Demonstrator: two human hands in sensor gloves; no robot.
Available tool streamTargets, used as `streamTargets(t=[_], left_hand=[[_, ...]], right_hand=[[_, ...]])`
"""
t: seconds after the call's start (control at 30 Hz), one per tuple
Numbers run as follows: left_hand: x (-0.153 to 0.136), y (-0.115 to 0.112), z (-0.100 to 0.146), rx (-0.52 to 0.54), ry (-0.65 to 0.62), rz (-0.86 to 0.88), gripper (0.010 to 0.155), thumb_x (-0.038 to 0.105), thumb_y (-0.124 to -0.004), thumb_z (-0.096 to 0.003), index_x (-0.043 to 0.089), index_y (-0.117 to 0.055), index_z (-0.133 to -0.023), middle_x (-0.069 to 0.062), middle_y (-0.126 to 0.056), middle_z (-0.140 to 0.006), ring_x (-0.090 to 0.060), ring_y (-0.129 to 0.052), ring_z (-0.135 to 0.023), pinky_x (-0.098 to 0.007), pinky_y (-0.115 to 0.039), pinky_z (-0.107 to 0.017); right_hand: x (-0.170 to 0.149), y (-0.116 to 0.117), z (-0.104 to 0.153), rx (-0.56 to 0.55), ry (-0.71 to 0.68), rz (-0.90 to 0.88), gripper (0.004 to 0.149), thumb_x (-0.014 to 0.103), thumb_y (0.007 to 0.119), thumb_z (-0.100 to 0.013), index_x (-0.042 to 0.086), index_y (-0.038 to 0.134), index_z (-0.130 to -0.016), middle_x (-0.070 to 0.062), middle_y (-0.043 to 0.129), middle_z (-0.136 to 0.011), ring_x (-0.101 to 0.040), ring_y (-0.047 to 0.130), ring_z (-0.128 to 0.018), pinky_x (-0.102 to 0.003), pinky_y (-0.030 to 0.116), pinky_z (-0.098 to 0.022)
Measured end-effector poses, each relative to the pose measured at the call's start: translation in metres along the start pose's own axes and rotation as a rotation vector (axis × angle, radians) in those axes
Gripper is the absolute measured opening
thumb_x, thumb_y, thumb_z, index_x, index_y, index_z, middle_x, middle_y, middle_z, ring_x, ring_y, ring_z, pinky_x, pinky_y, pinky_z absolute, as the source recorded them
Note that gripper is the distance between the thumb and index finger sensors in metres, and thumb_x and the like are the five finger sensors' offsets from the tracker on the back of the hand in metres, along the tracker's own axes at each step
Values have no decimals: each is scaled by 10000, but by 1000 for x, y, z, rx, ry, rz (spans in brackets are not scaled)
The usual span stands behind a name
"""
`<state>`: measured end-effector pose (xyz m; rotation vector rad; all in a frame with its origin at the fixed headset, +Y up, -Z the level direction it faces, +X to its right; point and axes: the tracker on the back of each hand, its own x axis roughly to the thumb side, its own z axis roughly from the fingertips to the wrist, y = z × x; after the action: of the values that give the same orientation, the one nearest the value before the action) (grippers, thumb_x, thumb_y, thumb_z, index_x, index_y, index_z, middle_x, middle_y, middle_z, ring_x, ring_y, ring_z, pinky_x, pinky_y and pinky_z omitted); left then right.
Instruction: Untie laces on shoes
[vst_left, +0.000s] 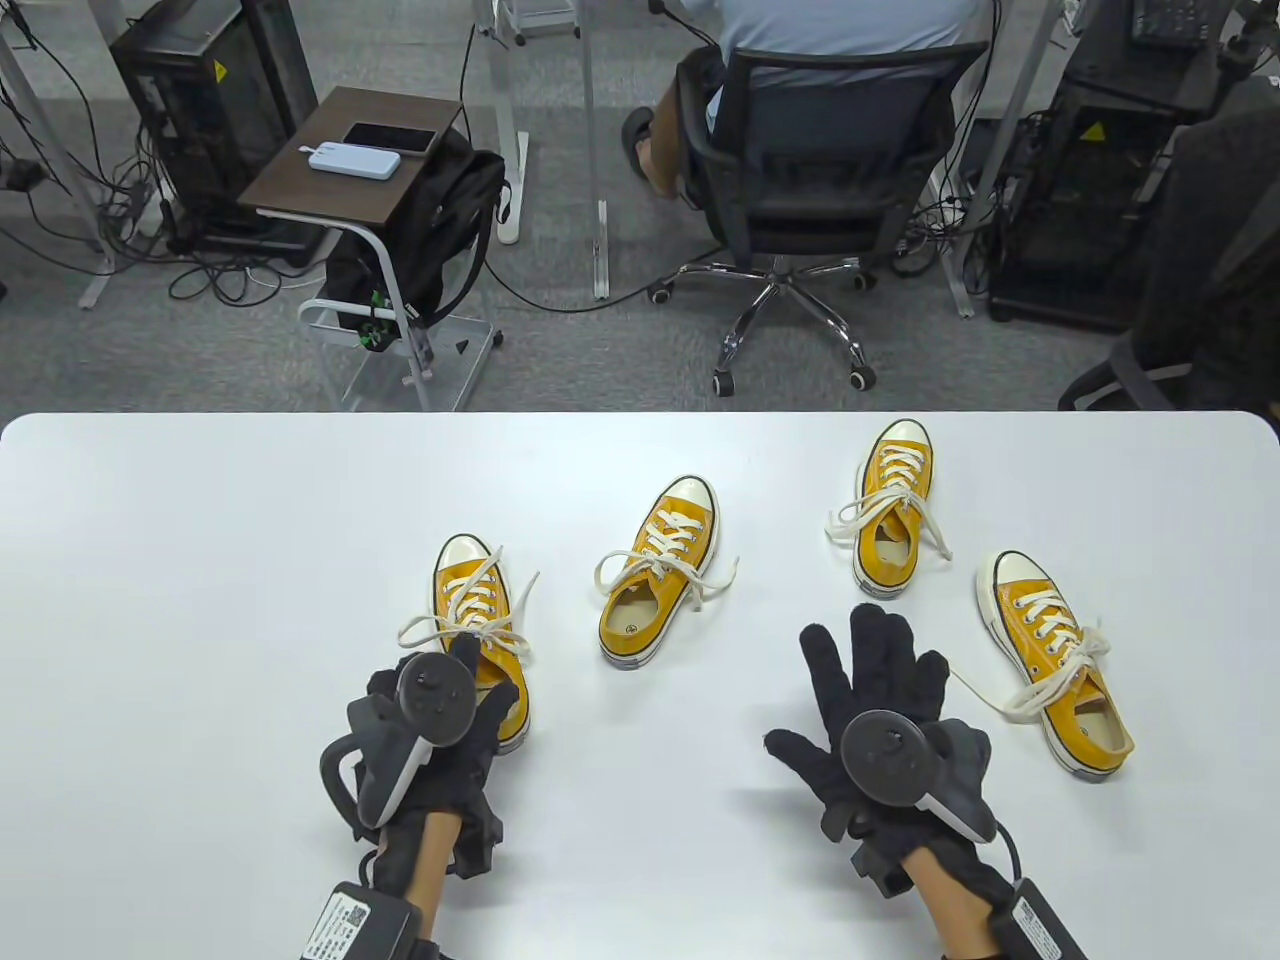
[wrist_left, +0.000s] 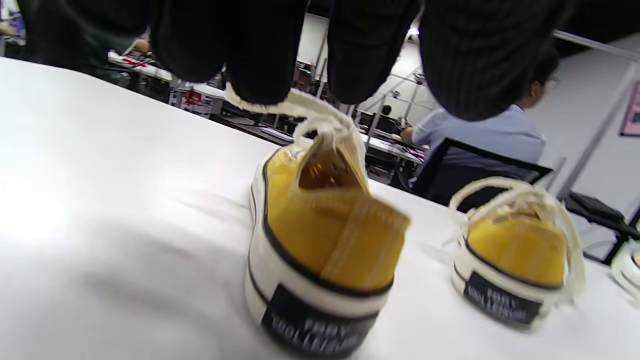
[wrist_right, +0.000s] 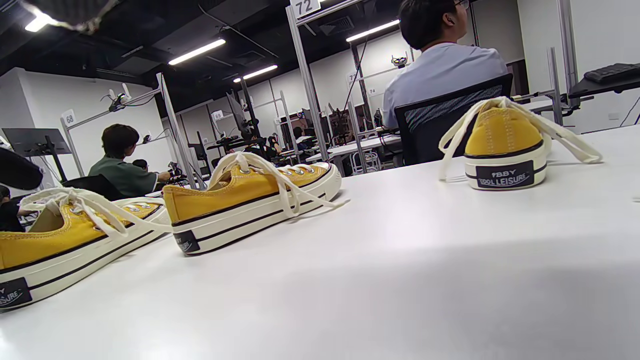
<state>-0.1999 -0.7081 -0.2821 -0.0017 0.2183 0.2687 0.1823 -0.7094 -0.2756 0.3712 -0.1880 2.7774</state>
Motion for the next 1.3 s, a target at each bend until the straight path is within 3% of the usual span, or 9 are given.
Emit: streamTargets(t=[0.17, 0.3, 0.43, 0.63, 0.93, 1.13, 1.3], left_hand=[[8, -31, -3, -126, 7, -177, 606, 655, -761, -426, 410, -810, -978, -32, -948, -808, -350, -914, -702, -534, -769, -529], [11, -38, -2, -52, -23, -170, 417, 543, -811, -422, 422, -901, -810, -43, -988, -717, -323, -960, -634, -519, -792, -481], [18, -24, 6, 100, -74, -173, 380, 488, -802, -419, 408, -934, -766, -60, -999, -685, -340, -954, -631, -495, -800, -461], [33, 11, 30, 111, -98, -98, 390, 461, -797, -425, 369, -945, -774, -70, -1003, -660, -365, -946, -622, -482, -805, -453], [82, 69, 91, 217, -317, -41, 396, 470, -782, -439, 371, -931, -791, -60, -997, -661, -357, -945, -624, -481, -804, -450], [125, 74, 120, 248, -487, -28, 398, 483, -778, -439, 362, -939, -783, -47, -1011, -628, -343, -963, -593, -467, -820, -432], [155, 51, 127, 191, -555, -1, 398, 482, -782, -438, 357, -944, -778, -47, -1014, -622, -344, -966, -589, -470, -820, -429]], right_hand=[[1, 4, 0, 22, -4, 2, 909, 705, 601, -393, 285, 166, -1072, -229, -20, -1116, -517, 43, -1044, -809, 95, -647], [-1, 0, 0, 12, 5, -9, 906, 700, 604, -395, 286, 167, -1072, -226, -14, -1119, -518, 49, -1046, -809, 97, -647], [-3, -3, 1, -1, 11, -18, 906, 697, 605, -396, 287, 162, -1072, -227, -19, -1118, -516, 47, -1046, -808, 97, -648], [-7, -7, 1, -18, 23, -38, 901, 695, 601, -400, 285, 164, -1072, -227, -17, -1118, -516, 53, -1047, -808, 98, -649], [-24, -17, 0, -66, 90, -106, 876, 681, 579, -413, 279, 168, -1074, -223, -9, -1122, -513, 62, -1051, -803, 108, -654], [-32, -21, 0, -77, 117, -132, 867, 676, 574, -418, 277, 173, -1075, -223, -2, -1124, -513, 70, -1054, -803, 114, -656], [-40, -28, 2, -97, 147, -175, 856, 666, 581, -423, 266, 209, -1082, -228, 27, -1132, -515, 100, -1058, -804, 133, -660]])
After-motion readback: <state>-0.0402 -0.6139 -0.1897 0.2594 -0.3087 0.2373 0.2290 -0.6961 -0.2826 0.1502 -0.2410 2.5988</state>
